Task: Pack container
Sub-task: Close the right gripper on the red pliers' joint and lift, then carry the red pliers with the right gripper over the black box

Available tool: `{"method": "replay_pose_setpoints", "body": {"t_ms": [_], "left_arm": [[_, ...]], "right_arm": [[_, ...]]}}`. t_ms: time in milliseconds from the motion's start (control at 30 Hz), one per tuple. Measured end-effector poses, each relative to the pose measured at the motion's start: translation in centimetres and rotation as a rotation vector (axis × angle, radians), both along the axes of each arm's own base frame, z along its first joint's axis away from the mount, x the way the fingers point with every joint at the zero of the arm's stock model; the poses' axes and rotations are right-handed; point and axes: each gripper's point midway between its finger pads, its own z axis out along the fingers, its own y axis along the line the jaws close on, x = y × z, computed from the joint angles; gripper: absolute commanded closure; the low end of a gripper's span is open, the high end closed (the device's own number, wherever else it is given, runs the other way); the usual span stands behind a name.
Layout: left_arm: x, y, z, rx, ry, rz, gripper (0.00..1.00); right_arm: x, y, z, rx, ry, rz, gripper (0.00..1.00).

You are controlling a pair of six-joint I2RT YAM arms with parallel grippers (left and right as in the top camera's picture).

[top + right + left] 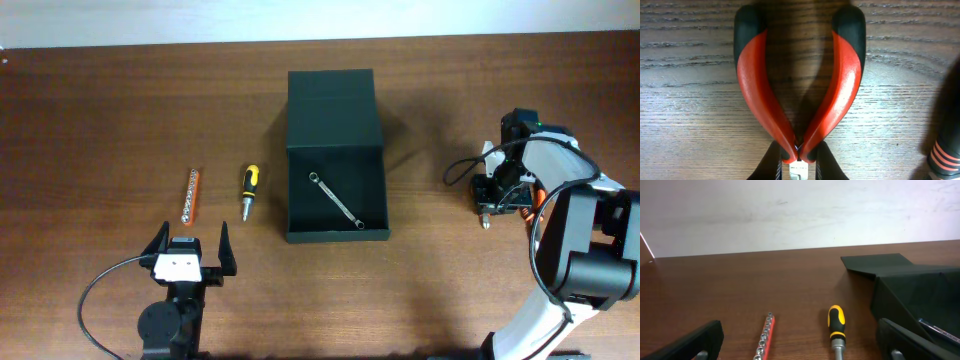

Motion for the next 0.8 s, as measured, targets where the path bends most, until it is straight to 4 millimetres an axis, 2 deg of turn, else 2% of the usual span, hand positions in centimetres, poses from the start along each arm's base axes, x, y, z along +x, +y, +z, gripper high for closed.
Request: {"method": "replay_pose_setpoints", "body": {"t_ms": [500, 800], "left_arm": [[0.0, 0.0, 0.0, 0.0, 0.0, 0.0, 0.01], [0.0, 0.0, 0.0, 0.0, 0.0, 0.0, 0.01]], "right_arm": [[0.0, 0.0, 0.1, 0.001, 0.003, 0.0, 0.89], [2.4, -0.4, 2.1, -0.009, -0.049, 0.0, 0.89]]}}
